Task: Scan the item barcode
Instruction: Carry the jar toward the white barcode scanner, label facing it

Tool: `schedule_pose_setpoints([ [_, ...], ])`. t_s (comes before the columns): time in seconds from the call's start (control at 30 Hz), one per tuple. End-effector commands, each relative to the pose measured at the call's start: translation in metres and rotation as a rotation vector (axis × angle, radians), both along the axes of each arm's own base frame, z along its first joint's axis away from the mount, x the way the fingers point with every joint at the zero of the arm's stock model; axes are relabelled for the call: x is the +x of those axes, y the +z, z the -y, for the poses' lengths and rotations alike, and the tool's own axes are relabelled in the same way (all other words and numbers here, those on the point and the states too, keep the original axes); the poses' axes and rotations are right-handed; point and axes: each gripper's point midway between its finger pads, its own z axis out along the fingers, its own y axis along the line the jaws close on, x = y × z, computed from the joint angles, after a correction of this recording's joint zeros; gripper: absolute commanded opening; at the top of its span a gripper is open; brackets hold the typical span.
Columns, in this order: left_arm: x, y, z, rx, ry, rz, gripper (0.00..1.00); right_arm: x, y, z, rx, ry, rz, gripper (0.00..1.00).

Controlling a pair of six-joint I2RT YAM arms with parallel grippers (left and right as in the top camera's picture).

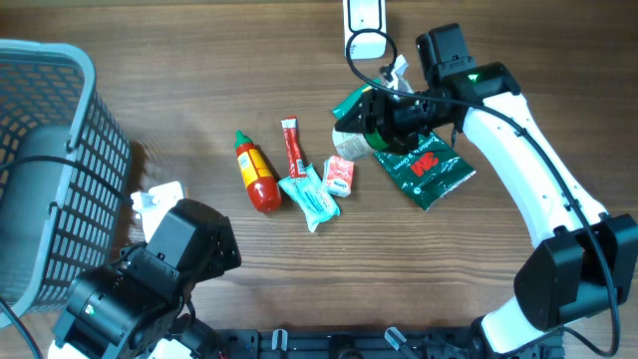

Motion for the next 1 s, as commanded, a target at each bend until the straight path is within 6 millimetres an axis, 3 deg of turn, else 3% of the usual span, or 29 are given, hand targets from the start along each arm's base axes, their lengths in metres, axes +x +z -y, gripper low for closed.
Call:
schedule_pose_setpoints([
  [0.0, 0.001, 0.001, -0.002, 0.005, 0.013, 0.011, 1.0, 0.028, -0.006, 0.024, -0.181, -0.054, 0.165, 0.32],
  [0.1, 0.001, 0.001, -0.002, 0.005, 0.013, 0.012, 1.0, 0.057, -0.011, 0.045, -0.324, -0.142, 0.279, 0.33],
  [0.17, 0.001, 0.001, -0.002, 0.005, 0.013, 0.011, 1.0, 0.078, -0.008, 0.053, -0.368, -0.193, 0.367, 0.41],
  [0.37, 0.001, 0.001, -0.002, 0.005, 0.013, 0.011, 1.0, 0.141, -0.009, 0.066, -0.448, -0.335, 0.589, 0.39],
  [0.57, 0.001, 0.001, -0.002, 0.005, 0.013, 0.011, 1.0, 0.222, -0.01, 0.047, -0.378, -0.395, 0.906, 0.37],
  [0.7, 0.001, 0.001, -0.002, 0.005, 0.013, 0.011, 1.0, 0.263, -0.016, 0.036, -0.301, -0.451, 1.12, 0.38],
  [0.8, 0.001, 0.001, -0.002, 0.005, 0.013, 0.011, 1.0, 0.281, -0.019, 0.034, -0.266, -0.505, 1.258, 0.36],
  [0.97, 0.001, 0.001, -0.002, 0.005, 0.013, 0.011, 1.0, 0.297, -0.024, 0.038, -0.258, -0.576, 1.331, 0.36],
])
